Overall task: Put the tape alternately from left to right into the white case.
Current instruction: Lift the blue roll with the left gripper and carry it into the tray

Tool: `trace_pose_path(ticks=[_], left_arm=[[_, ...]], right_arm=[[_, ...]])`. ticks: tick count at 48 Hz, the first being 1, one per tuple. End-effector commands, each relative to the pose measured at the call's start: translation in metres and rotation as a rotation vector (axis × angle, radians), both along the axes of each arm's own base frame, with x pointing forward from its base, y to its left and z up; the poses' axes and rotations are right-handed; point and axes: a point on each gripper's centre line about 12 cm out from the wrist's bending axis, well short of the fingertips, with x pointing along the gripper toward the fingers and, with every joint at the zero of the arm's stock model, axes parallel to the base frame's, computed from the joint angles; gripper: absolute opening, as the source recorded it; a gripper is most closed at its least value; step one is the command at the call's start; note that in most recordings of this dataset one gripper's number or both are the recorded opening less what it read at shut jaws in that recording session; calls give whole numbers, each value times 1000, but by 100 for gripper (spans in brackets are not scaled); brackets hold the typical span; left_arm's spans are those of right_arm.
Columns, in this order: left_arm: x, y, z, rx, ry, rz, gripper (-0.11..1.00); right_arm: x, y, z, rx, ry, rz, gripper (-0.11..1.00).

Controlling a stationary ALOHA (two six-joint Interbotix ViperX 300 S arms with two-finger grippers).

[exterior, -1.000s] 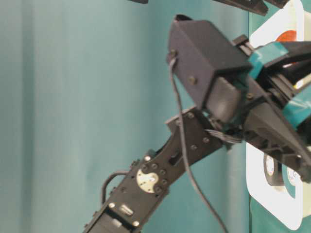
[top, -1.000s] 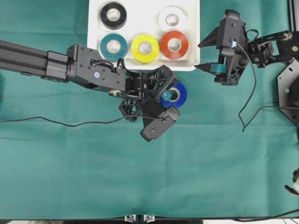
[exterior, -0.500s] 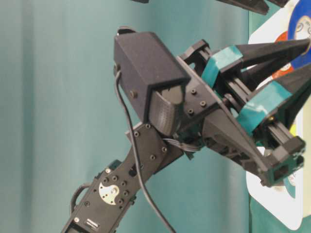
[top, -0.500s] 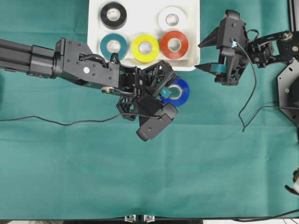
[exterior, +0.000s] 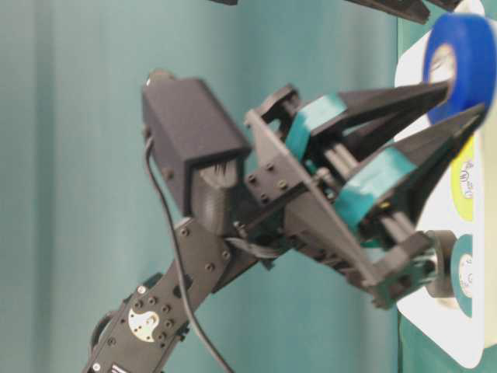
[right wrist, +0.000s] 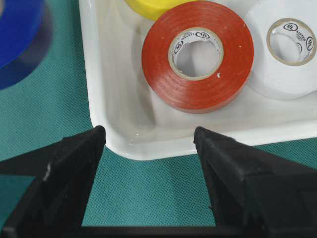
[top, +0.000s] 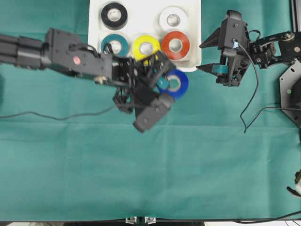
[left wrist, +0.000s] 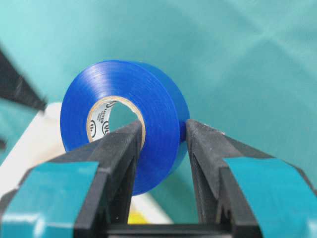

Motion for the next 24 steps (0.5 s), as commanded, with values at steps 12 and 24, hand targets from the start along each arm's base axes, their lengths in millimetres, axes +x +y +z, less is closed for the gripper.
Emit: trace_pose_path(ticks=[12, 24], left_arm=[[-20, 51, 37, 7, -72, 110, -2], [-34, 88, 27, 12, -53, 193, -2]], right_arm=[[2, 0, 7, 1, -28, 0, 78], [3, 0, 7, 1, -28, 2, 78]])
